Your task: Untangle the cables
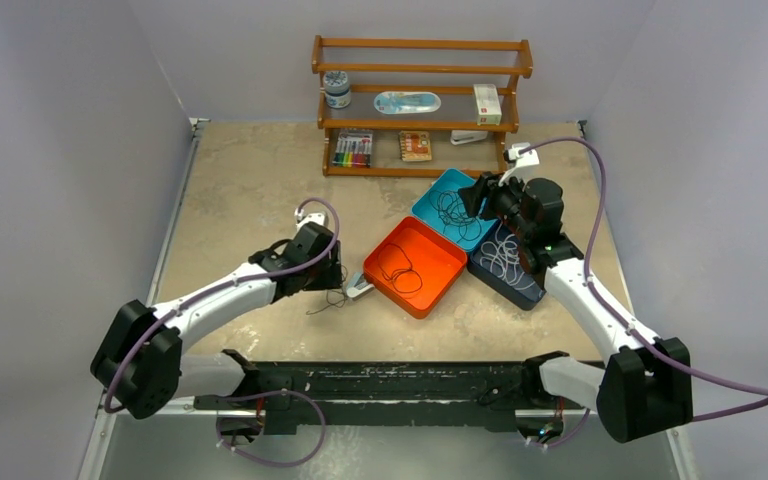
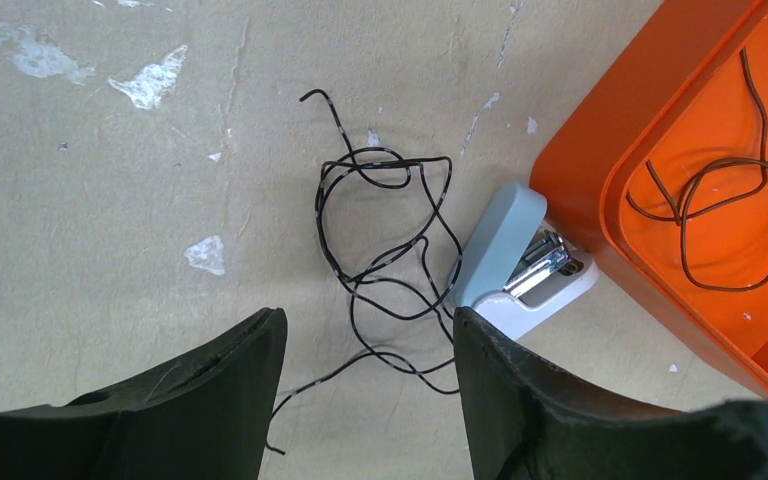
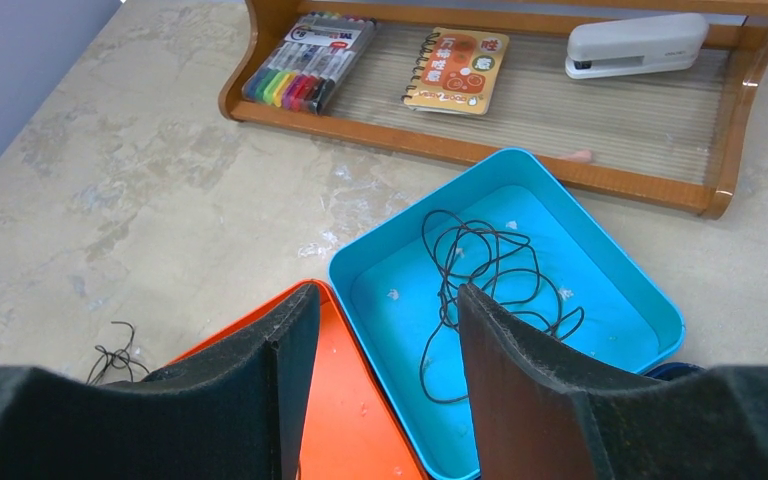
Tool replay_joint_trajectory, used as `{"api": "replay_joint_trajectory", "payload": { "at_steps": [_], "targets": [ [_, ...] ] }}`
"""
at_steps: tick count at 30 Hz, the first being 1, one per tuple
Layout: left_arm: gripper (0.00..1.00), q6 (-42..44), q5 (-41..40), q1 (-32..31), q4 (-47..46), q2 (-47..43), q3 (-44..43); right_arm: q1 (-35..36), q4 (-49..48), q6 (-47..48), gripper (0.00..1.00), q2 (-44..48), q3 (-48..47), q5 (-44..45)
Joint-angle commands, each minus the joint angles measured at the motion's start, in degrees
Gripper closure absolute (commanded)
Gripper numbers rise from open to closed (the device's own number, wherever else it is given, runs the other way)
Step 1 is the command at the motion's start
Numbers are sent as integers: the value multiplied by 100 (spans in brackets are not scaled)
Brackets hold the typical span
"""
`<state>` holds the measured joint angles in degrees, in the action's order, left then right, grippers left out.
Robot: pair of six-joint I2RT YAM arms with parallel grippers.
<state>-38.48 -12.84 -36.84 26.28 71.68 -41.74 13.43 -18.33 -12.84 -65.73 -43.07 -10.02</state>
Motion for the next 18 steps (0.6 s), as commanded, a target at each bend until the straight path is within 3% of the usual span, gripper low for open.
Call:
{"api": "replay_joint_trajectory", "payload": {
  "at_steps": [1, 8, 18],
  "targets": [
    [38, -142, 57, -25, -596, 230, 123, 2, -298, 30, 44, -7, -59, -88],
    [43, -107, -295, -20, -761, 628, 183, 2, -225, 82, 44, 39, -79, -3],
    [93, -23, -887, -14, -576, 520, -92, 2, -271, 77, 44, 62, -44, 25]
  ]
}}
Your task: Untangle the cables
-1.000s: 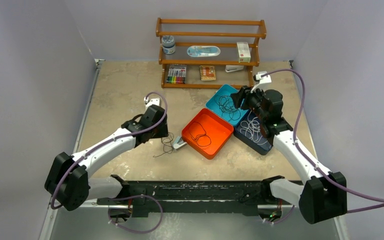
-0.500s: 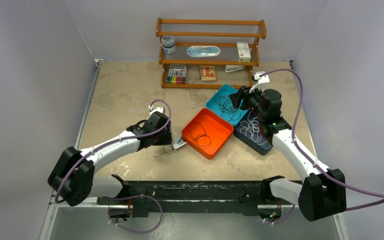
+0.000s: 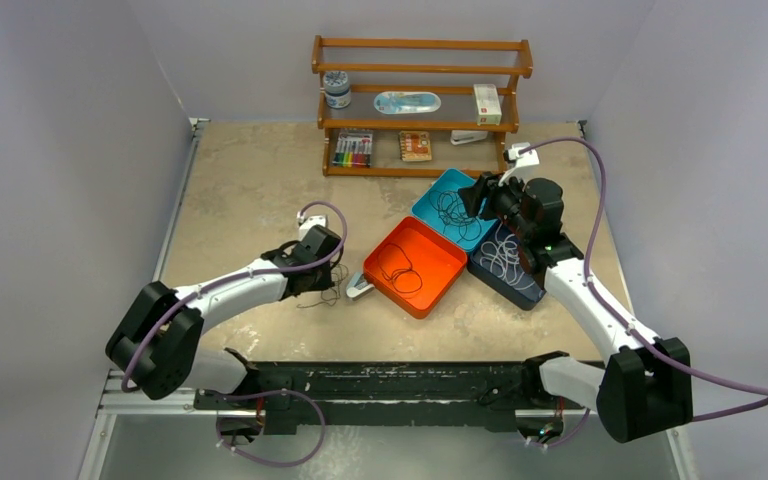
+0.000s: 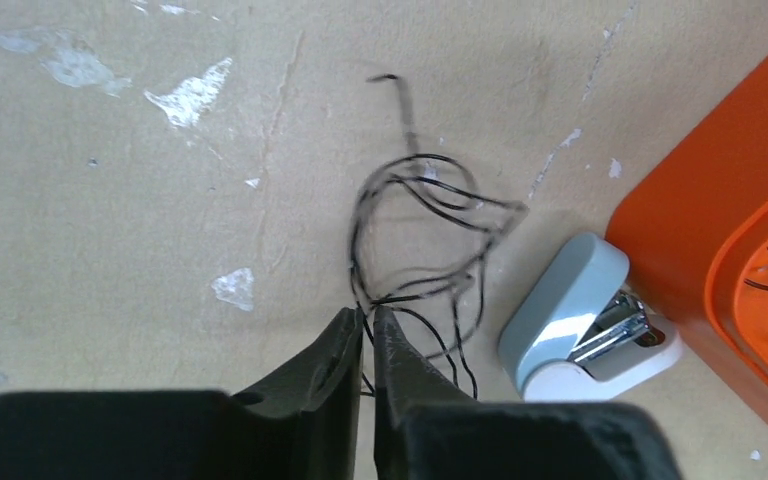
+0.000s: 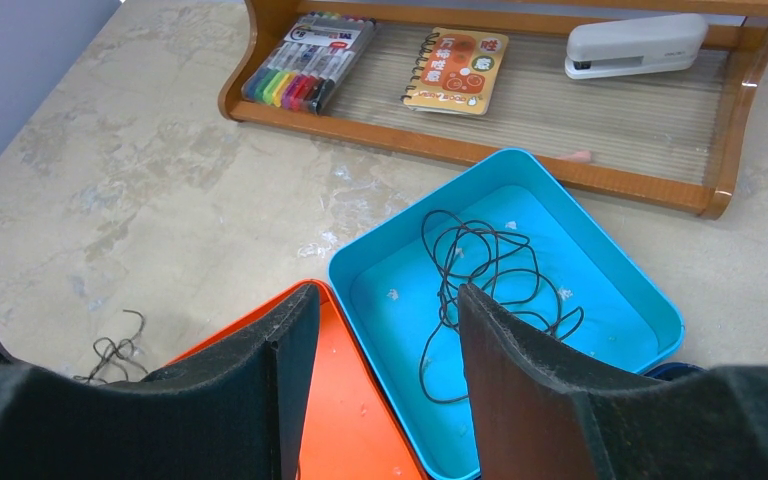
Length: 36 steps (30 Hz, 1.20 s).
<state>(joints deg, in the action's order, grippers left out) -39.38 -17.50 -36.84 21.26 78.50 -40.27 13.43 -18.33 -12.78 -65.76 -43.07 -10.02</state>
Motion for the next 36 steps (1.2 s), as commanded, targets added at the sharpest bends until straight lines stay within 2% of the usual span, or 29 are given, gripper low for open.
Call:
{"api": "replay_joint_trajectory", "payload": {
  "at_steps": [1, 2, 8, 14, 19, 23, 26, 29, 36],
  "targets": [
    [97, 82, -489, -9, -43, -186, -278, 2, -268, 72, 44, 71, -44, 39],
    [100, 94, -563, -13, -10, -205, -343, 2, -268, 83, 44, 86, -48, 50],
    [100, 179, -1158, 7, 197, -497, -635, 2, -255, 124, 44, 157, -57, 114],
    [100, 205, -1299, 387, 146, -807, -767, 2, -205, 147, 43, 146, -126, -41],
    [100, 221, -861, 1120, -148, -789, -866, 2, -148, 316, 43, -53, -236, -532],
    [100, 466, -857, 1292, -333, -385, -1200, 14, 22, 504, 43, -533, -488, -1393],
    [100, 695, -829, 1302, -340, 47, -1578, 300, 312, 785, 42, -928, -687, -1478],
    [100, 809, -719, 1339, -341, 361, -1742, 884, 625, 1104, 41, -1226, -813, -1271],
    [100, 812, -462, 1420, -476, 624, -1704, 1516, 484, 928, 43, -1852, -662, -1504]
  ]
}}
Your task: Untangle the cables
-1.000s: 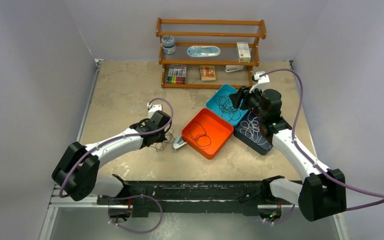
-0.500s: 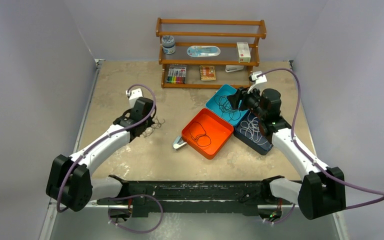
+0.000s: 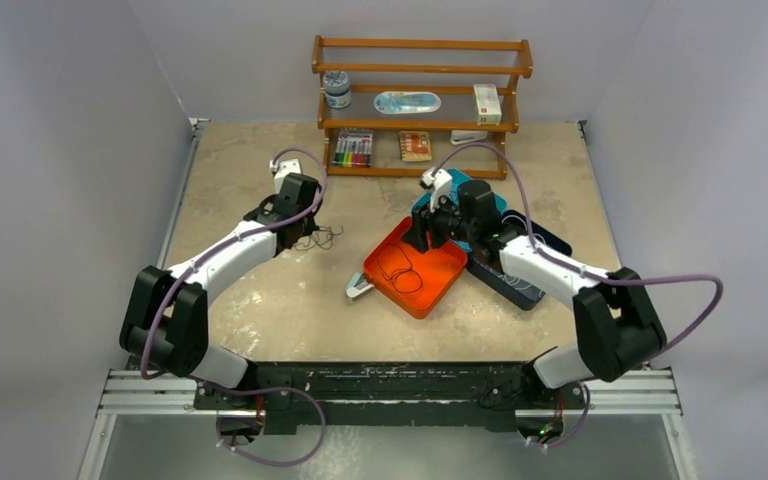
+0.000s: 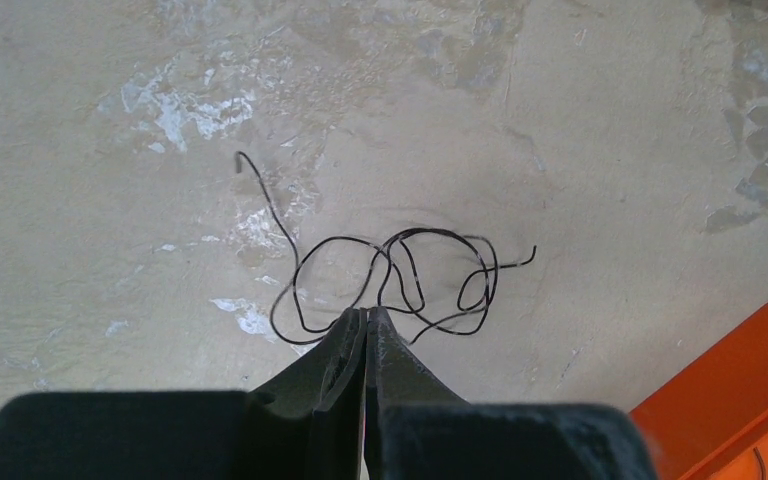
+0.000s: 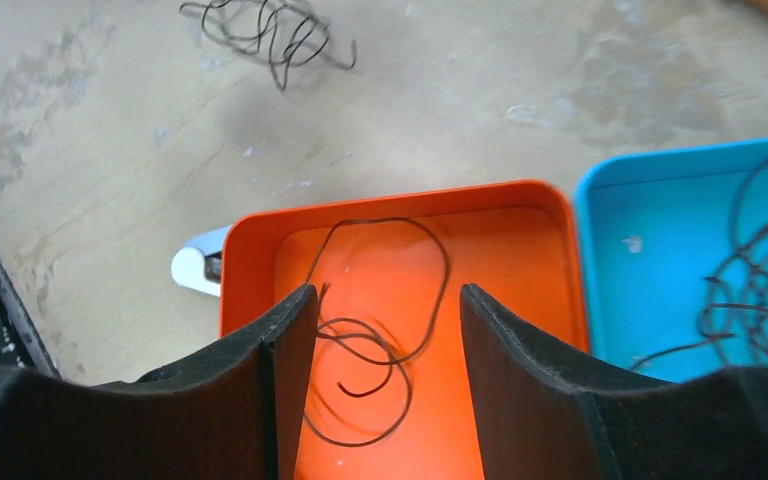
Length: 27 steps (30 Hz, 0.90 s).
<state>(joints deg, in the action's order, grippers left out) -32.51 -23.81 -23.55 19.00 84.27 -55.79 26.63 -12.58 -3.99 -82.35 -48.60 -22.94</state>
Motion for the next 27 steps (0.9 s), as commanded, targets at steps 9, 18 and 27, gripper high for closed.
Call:
{"api": "replay_joint_trajectory", "payload": {
  "at_steps": [9, 18, 27],
  "targets": [
    [100, 157, 296, 115, -298, 18, -123, 569, -197, 278, 45, -963, -386, 570],
    [100, 157, 268, 138, -242, -126, -98, 657, -828, 373, 44, -1527, -379, 830],
    [100, 153, 280, 146, -221, -256, -65, 839, -1626, 296, 47, -1993, -277, 935]
  ]
}}
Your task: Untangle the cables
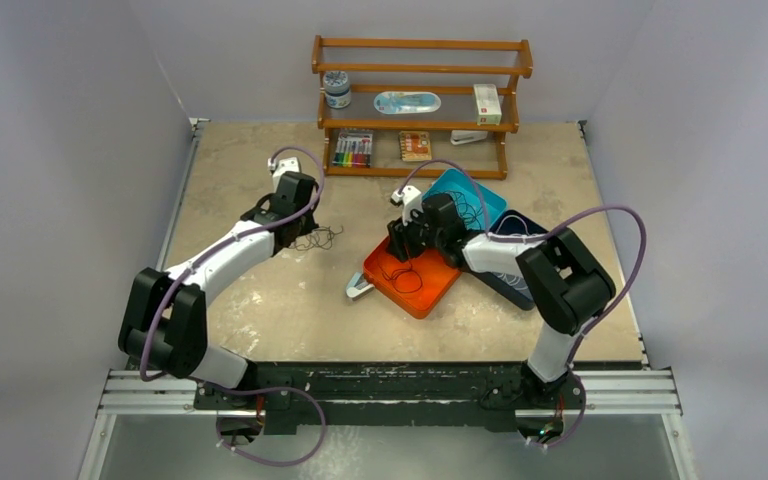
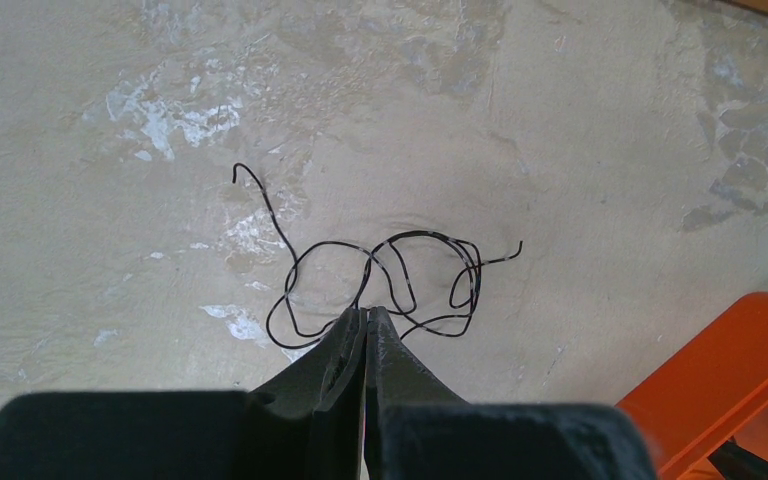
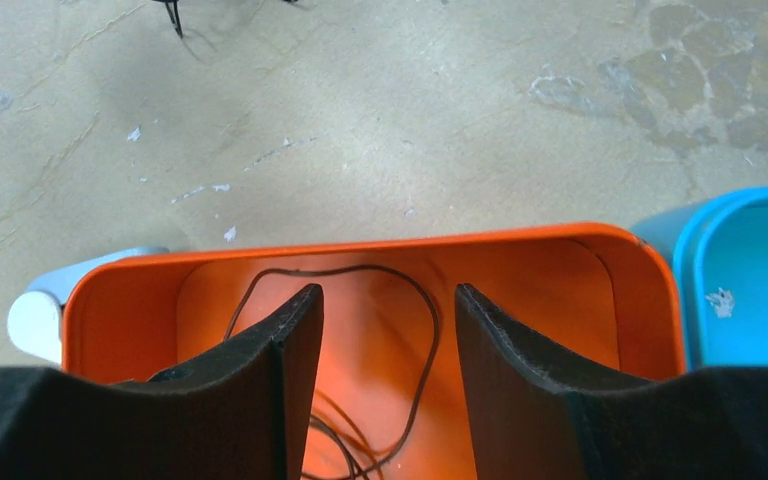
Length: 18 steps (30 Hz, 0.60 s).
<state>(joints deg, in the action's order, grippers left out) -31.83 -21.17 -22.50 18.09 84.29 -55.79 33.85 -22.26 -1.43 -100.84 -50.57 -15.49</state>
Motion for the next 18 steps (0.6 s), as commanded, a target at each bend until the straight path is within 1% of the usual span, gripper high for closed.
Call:
{"api": "replay_joint_trajectory", "payload": {
  "at_steps": [1, 8, 13, 18],
  "targets": [
    [100, 83, 15, 38, -117, -271, -69, 128, -749, 15, 47, -188, -58, 213],
    [100, 76, 31, 51, -100, -342, -64, 174, -1175, -143, 54, -401, 81, 358],
    [100, 51, 58, 53, -106, -408, -20, 177, -1458, -267, 71, -467, 219, 445],
    [100, -35, 45, 51, -164, -476, 75, 179, -1477, -303, 92, -194, 344, 512]
  ]
}}
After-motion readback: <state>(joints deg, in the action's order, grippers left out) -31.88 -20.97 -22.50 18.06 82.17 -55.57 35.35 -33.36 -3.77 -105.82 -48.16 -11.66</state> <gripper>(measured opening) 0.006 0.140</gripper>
